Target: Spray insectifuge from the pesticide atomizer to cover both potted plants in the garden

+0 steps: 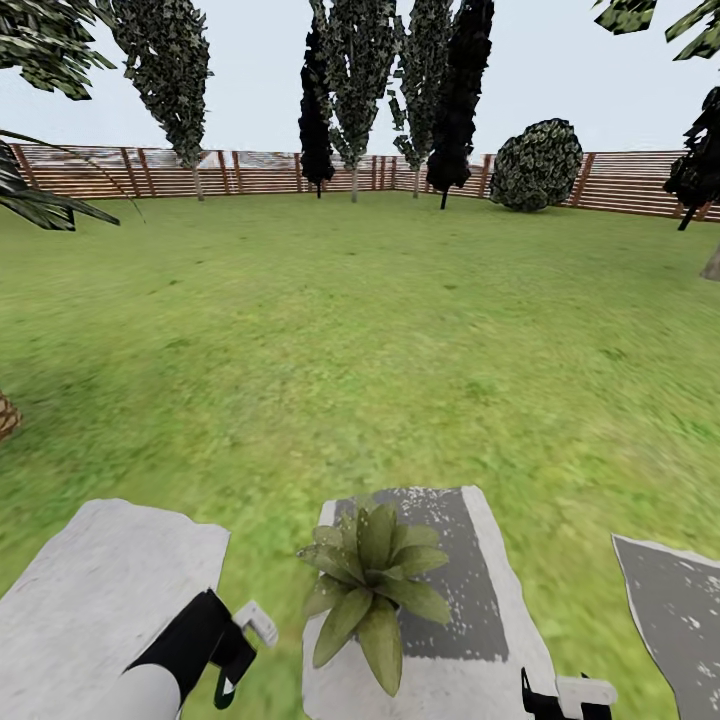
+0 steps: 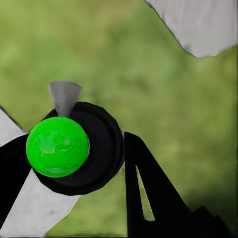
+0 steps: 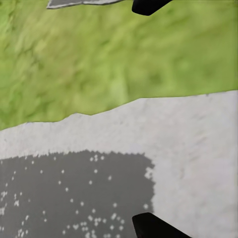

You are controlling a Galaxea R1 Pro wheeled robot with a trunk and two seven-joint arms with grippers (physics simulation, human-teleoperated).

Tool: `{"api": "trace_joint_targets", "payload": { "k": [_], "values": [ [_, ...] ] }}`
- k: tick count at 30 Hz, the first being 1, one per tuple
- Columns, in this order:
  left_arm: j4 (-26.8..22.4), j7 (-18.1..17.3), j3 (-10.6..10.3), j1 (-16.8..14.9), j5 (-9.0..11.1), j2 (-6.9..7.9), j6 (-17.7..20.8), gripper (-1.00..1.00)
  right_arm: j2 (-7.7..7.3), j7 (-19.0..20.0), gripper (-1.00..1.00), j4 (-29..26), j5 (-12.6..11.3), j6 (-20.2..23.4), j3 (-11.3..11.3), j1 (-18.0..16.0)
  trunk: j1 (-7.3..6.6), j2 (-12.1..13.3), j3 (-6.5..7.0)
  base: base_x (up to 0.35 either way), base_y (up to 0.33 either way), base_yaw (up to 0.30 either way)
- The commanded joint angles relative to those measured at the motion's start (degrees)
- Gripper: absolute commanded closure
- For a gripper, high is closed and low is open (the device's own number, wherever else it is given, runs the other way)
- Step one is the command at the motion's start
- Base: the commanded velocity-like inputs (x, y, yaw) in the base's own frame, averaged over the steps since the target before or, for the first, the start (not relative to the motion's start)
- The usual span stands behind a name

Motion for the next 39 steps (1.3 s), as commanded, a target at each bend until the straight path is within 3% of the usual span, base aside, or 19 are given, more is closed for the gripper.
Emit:
{"api": "trace_joint_targets", "payload": {
  "k": [1, 9, 21, 31, 36, 38, 39],
  "values": [
    [0.4, -0.4, 0.4, 0.0, -0.4, 0.09, 0.2, 1.00, 0.00, -0.3, -1.00, 0.1, 0.6, -0.2, -0.3, -0.1, -0.01, 0.0, -0.05, 0.000, 0.000, 0.000],
    [3.1, -0.4, 0.3, 0.0, -1.7, 2.69, -0.1, 1.00, 0.00, -0.3, -1.00, 0.1, 0.6, -0.2, -0.3, -0.1, -0.01, 0.0, -0.05, 0.000, 0.000, 0.000],
    [2.3, 0.0, 0.2, -0.1, -1.4, 1.64, 0.0, 1.00, -0.07, -0.3, -1.00, 0.1, 0.6, -0.2, -0.3, -0.1, -0.01, 0.0, -0.05, 0.000, -0.032, 0.000],
    [2.1, -0.5, 0.3, -0.7, -1.1, 1.68, -0.1, 1.00, 0.00, -0.3, -1.00, 0.1, 0.6, -0.2, -0.3, -0.1, -0.01, 0.0, -0.05, 0.000, -0.088, 0.000],
    [2.2, -3.1, 0.0, -1.3, -1.5, 1.78, -0.1, 1.00, 0.00, -0.3, -1.00, 0.1, 0.6, -0.2, -0.3, -0.1, -0.01, 0.0, -0.05, 0.000, -0.001, 0.000],
    [2.1, -5.6, -1.1, -1.4, -1.7, 2.05, -0.2, 1.00, 0.00, -0.3, -1.00, 0.1, 0.6, -0.2, -0.3, -0.1, -0.01, 0.0, -0.05, 0.000, 0.000, 0.000],
    [2.1, -7.3, -3.2, -1.9, -1.7, 2.31, -0.2, 1.00, 0.00, -0.3, -1.00, 0.1, 0.6, -0.2, -0.3, -0.1, -0.01, 0.0, -0.05, 0.000, 0.000, 0.000]
  ]
}}
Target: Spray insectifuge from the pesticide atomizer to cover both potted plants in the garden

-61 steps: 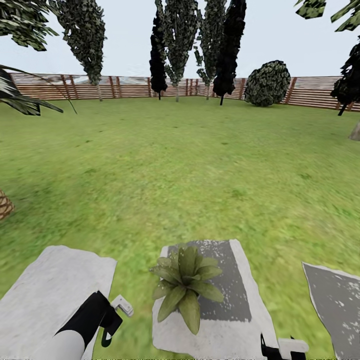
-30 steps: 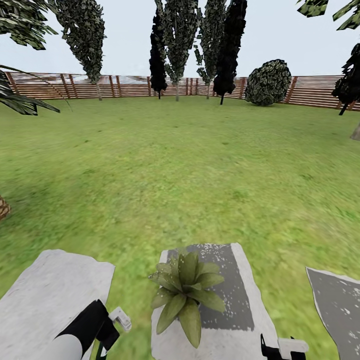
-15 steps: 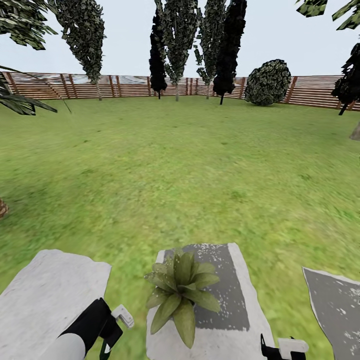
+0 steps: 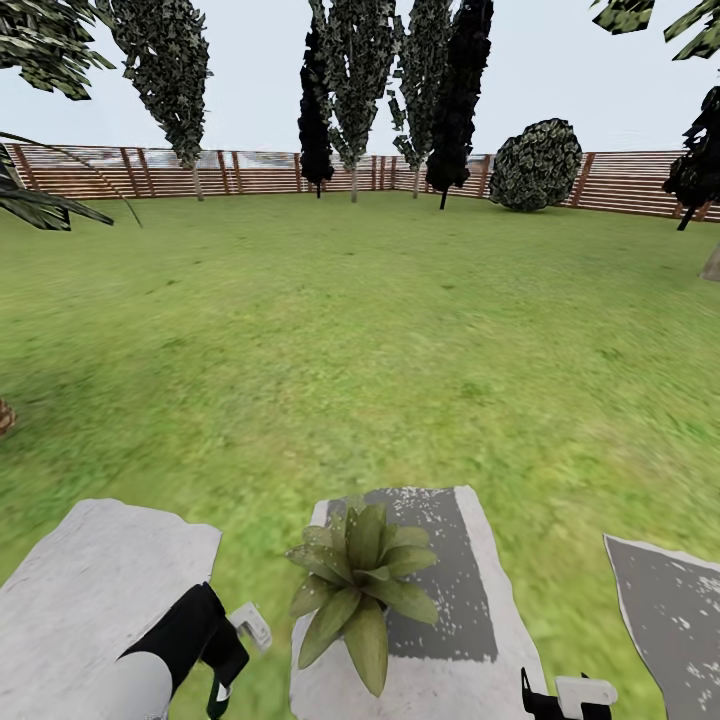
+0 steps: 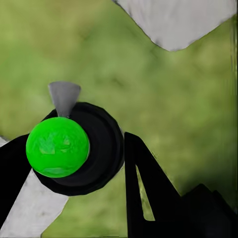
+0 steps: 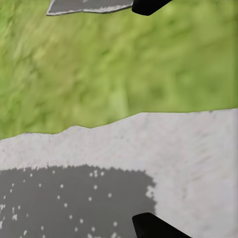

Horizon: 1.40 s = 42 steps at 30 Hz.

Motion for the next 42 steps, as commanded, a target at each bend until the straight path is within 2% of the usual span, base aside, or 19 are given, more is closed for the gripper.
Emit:
{"api": "trace_joint_targets", "payload": {
  "k": [1, 4, 7, 11, 18, 24, 28, 32, 36, 39, 40, 42],
  "values": [
    [-0.1, -1.2, -1.5, -0.6, -0.3, 0.10, 0.4, 1.00, 0.00, -0.3, -1.00, 0.1, 0.6, -0.2, -0.3, -0.1, -0.01, 0.0, -0.05, 0.000, 0.000, 0.000],
    [0.0, -3.9, -3.5, -1.4, -0.4, 0.28, 0.4, 1.00, 0.00, -0.3, -1.00, 0.1, 0.6, -0.2, -0.3, -0.1, -0.01, 0.0, -0.05, 0.000, 0.000, 0.000],
    [-0.1, -6.8, -3.9, -1.7, -0.4, 1.02, 0.4, 1.00, 0.00, -0.3, -1.00, 0.1, 0.6, -0.2, -0.3, -0.1, -0.01, 0.0, -0.05, 0.000, 0.000, 0.000],
    [-0.1, -7.3, -4.0, -1.5, -0.4, 1.56, 0.4, 1.00, 0.00, -0.3, -1.00, 0.1, 0.6, -0.2, -0.3, -0.1, -0.01, 0.0, -0.05, 0.000, 0.000, 0.000],
    [0.0, -6.9, -4.1, -1.0, -0.4, 2.18, 0.2, 1.00, 0.05, -0.3, -1.00, 0.1, 0.6, -0.2, -0.3, -0.1, -0.01, 0.0, -0.05, 0.000, 0.000, 0.000],
    [-0.2, -6.7, -3.8, -1.8, -0.4, 2.24, 0.3, 1.00, 0.02, -0.3, -1.00, 0.1, 0.6, -0.2, -0.3, -0.1, -0.01, 0.0, -0.05, 0.000, 0.000, 0.000],
    [-2.3, -6.7, -3.6, -1.3, -0.3, 2.28, 0.3, 1.00, 0.01, -0.3, -1.00, 0.1, 0.6, -0.2, -0.3, -0.1, -0.01, 0.0, -0.05, 0.000, 0.000, 0.000],
    [-2.9, -6.6, -3.3, -0.9, 0.3, 2.29, 0.5, 1.00, 0.01, -0.3, -1.00, 0.1, 0.6, -0.2, -0.3, -0.1, -0.01, 0.0, -0.05, 0.000, 0.000, 0.000],
    [-3.5, -6.4, -2.3, -0.8, 2.0, 1.91, 0.5, 1.00, 0.01, -0.3, -1.00, 0.1, 0.6, -0.2, -0.3, -0.1, -0.01, 0.0, -0.05, -0.055, -0.044, 0.000],
    [-3.4, -4.7, -2.3, -0.8, 2.2, 1.99, 0.6, 1.00, 0.01, -0.3, -1.00, 0.1, 0.6, -0.2, -0.3, -0.1, -0.01, 0.0, -0.05, -0.206, -0.170, 0.006],
    [-3.0, -2.4, -2.3, -0.8, 2.3, 2.08, 0.6, 1.00, 0.02, -0.3, -1.00, 0.1, 0.6, -0.2, -0.3, -0.1, -0.01, 0.0, -0.05, -0.224, -0.183, 0.121],
    [-2.8, -0.6, -2.3, -0.8, 2.7, 2.07, 0.7, 1.00, 0.07, -0.3, -1.00, 0.1, 0.6, -0.2, -0.3, -0.1, -0.01, 0.0, -0.05, -0.230, -0.185, 0.209]
  ]
}}
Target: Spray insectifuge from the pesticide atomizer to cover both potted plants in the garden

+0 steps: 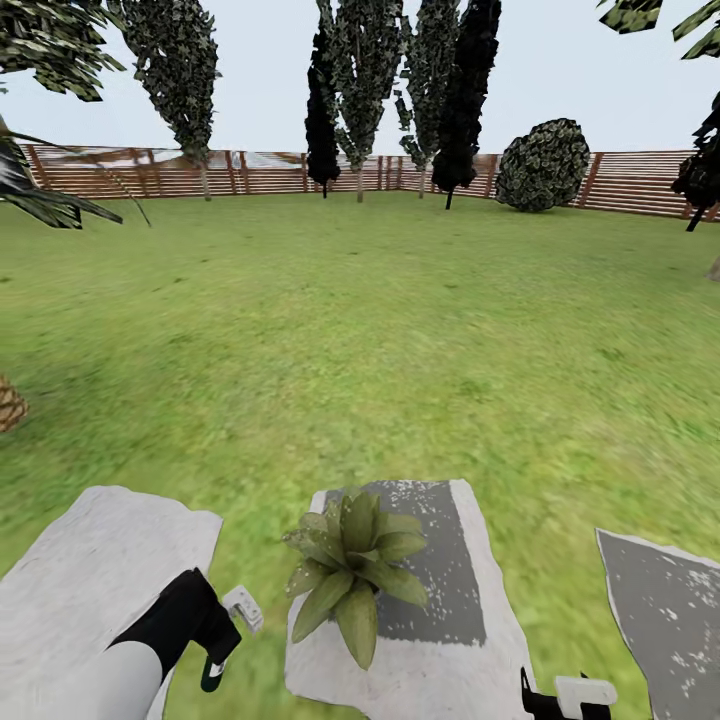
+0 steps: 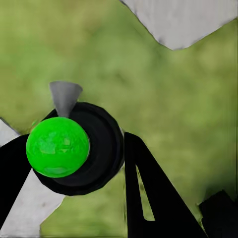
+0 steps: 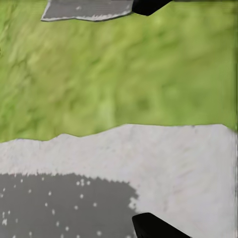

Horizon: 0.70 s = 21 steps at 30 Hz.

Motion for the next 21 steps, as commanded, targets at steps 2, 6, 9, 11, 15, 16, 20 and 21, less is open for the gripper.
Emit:
{"api": "trace_joint_targets", "payload": {
  "k": [2, 6, 9, 11, 15, 16, 20, 21],
  "values": [
    [0.0, 0.3, 0.3, 0.0, 0.4, -0.07, 0.3, 1.00, 0.02, -0.3, -1.00, 0.1, 0.6, -0.2, -0.2, 0.0, -0.04, 0.0, -0.05, -0.234, -0.186, 0.255],
    [0.0, 0.7, 0.3, 0.0, 2.6, -0.33, 0.3, 1.00, 0.09, -0.3, -1.00, 0.1, 0.6, -0.2, -0.2, 0.0, -0.04, 0.0, -0.05, -0.246, -0.186, 0.257],
    [0.0, 0.7, 0.3, 0.0, 3.0, -0.61, 0.3, 1.00, 0.08, -0.3, -1.00, 0.1, 0.6, -0.2, -0.2, 0.0, -0.04, 0.0, -0.05, -0.228, -0.201, 0.074],
    [0.0, 0.7, 0.3, 0.0, 3.1, -0.64, 0.3, 1.00, 0.04, -0.3, -1.00, 0.1, 0.6, -0.2, -0.2, 0.0, -0.04, 0.0, -0.05, -0.200, -0.221, 0.011],
    [0.0, 0.7, 0.4, 0.0, 3.1, -0.57, 0.2, 1.00, -0.05, -0.3, -1.00, 0.1, 0.6, -0.2, -0.2, 0.0, -0.04, 0.0, -0.05, -0.169, -0.231, 0.002],
    [0.0, 0.7, 0.4, 0.0, 3.1, -0.50, 0.2, 1.00, -0.06, -0.3, -1.00, 0.1, 0.6, -0.2, -0.2, 0.0, -0.04, 0.0, -0.05, -0.149, -0.237, 0.000],
    [0.0, 0.7, 0.4, 0.0, 3.1, -0.43, 0.3, 1.00, 0.04, -0.2, -1.00, 0.1, 0.6, -0.2, -0.2, 0.0, -0.04, 0.0, -0.05, -0.134, -0.176, 0.000],
    [0.0, 0.7, 0.4, 0.0, 3.1, -0.43, 0.3, 1.00, 0.07, -0.2, -1.00, 0.1, 0.6, -0.2, -0.2, 0.0, -0.04, 0.0, -0.05, -0.088, -0.060, 0.011]
  ]
}}
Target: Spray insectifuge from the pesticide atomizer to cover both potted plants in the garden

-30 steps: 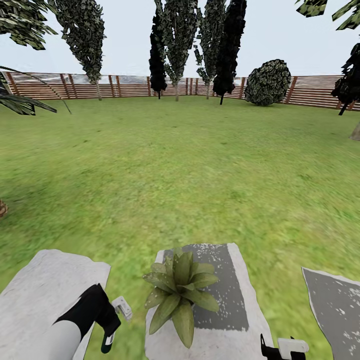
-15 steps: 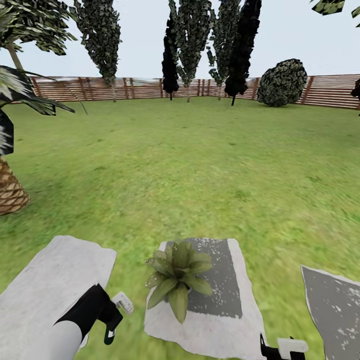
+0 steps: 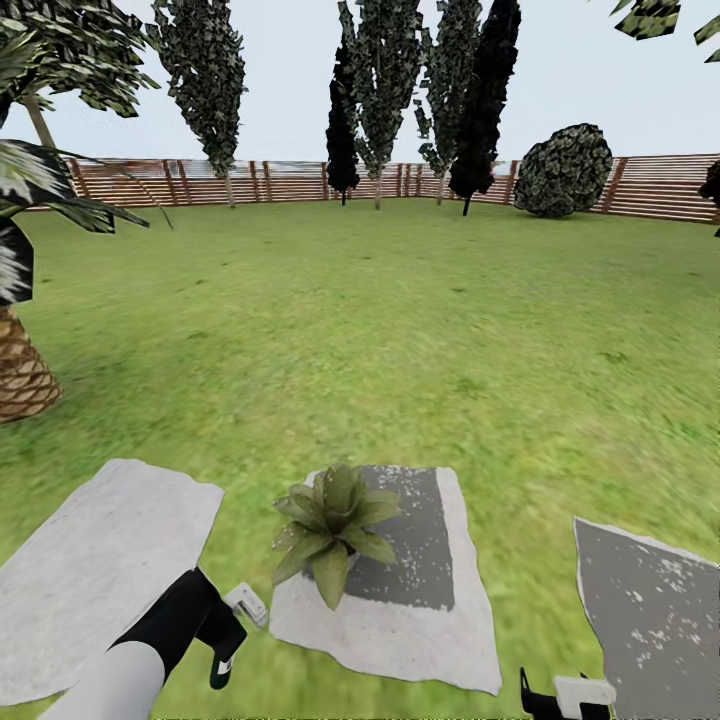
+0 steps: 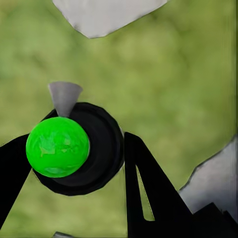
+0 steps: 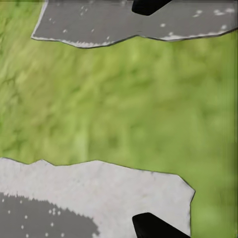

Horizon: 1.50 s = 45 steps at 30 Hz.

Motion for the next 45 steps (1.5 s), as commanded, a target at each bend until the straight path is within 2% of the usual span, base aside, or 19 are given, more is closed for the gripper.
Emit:
{"api": "trace_joint_targets", "payload": {
  "k": [1, 12, 16, 21, 23, 25, 26, 28, 32, 36, 37, 40, 42, 45],
  "values": [
    [-0.1, -0.4, 0.3, 0.0, -0.3, -0.05, 0.2, 1.00, 0.02, -0.3, -1.00, 0.1, 0.6, -0.2, -0.2, -0.1, -0.02, 0.0, -0.05, -0.057, -0.039, 0.065],
    [-0.2, -0.4, 0.4, 0.0, -0.1, -0.22, 0.2, 1.00, 0.06, -0.3, -1.00, 0.2, 0.6, -0.2, -0.2, -0.1, -0.02, 0.0, -0.05, 0.001, -0.010, 0.251],
    [-0.7, -0.5, 0.5, 0.0, 0.0, -0.30, 0.1, 1.00, 0.05, -0.3, -1.00, 0.2, 0.6, -0.2, -0.2, -0.1, -0.02, 0.0, -0.05, 0.191, -0.160, 0.047],
    [-1.1, -0.9, 0.2, -0.1, 2.0, -0.29, 0.0, 1.00, 0.05, -0.4, -1.00, 0.1, 0.6, -0.2, -0.2, -0.1, -0.02, 0.0, -0.05, 0.053, -0.041, 0.004],
    [-1.1, -2.9, -0.4, -0.6, 1.9, 0.08, 0.3, 1.00, 0.05, -0.4, -1.00, 0.1, 0.6, -0.2, -0.2, 0.0, -0.02, 0.0, -0.05, 0.003, -0.002, 0.000],
    [-1.2, -6.7, -0.5, -0.8, 1.6, 0.40, 0.3, 1.00, 0.05, -0.4, -1.00, 0.1, 0.6, -0.2, -0.2, 0.0, -0.02, 0.0, -0.05, 0.000, 0.000, 0.000],
    [-1.3, -8.1, -0.5, -0.8, 1.2, 0.51, 0.4, 1.00, 0.05, -0.4, -1.00, 0.1, 0.6, -0.2, -0.2, 0.0, -0.02, 0.0, -0.05, 0.000, 0.000, 0.000],
    [-2.0, -10.1, -0.5, -0.9, -0.8, 0.85, 0.5, 1.00, 0.05, -0.4, -1.00, 0.2, 0.6, -0.2, -0.2, 0.0, -0.02, 0.0, -0.05, 0.000, 0.000, 0.000],
    [-2.5, -11.0, -0.5, -1.0, -4.3, 0.71, 0.9, 1.00, 0.05, -0.4, -1.00, 0.2, 0.7, -0.2, -0.2, -0.1, -0.02, 0.0, -0.05, 0.000, 0.000, 0.000],
    [-3.2, -11.1, -0.6, -1.4, -5.0, 0.55, 4.6, 1.00, 0.06, -0.4, -1.00, 0.7, 0.7, -0.1, -0.2, -0.1, -0.02, 0.0, -0.05, 0.000, 0.000, 0.000],
    [-3.7, -11.2, -1.0, -1.9, -5.0, 0.52, 5.8, 1.00, 0.05, -0.4, -1.00, 1.2, 0.7, -0.1, -0.2, -0.1, -0.02, 0.0, -0.05, 0.000, 0.000, 0.000],
    [-4.3, -13.3, -3.7, -3.8, -5.6, 0.63, 7.4, 1.00, 0.05, -0.4, -1.00, 1.6, 0.7, -0.2, -0.2, -0.1, -0.02, 0.0, -0.05, 0.000, 0.000, 0.000],
    [-4.5, -17.9, -5.7, -5.5, -6.9, 0.82, 7.8, 1.00, 0.05, -0.4, -1.00, 1.6, 0.6, -0.2, -0.2, -0.1, -0.02, 0.0, -0.05, 0.000, 0.000, 0.000],
    [-4.6, -20.3, -6.4, -6.0, -8.7, 0.92, 7.9, 1.00, 0.05, -0.4, -1.00, 1.7, 0.6, -0.2, -0.2, -0.1, -0.02, 0.0, -0.05, 0.000, 0.000, 0.000]
  ]
}}
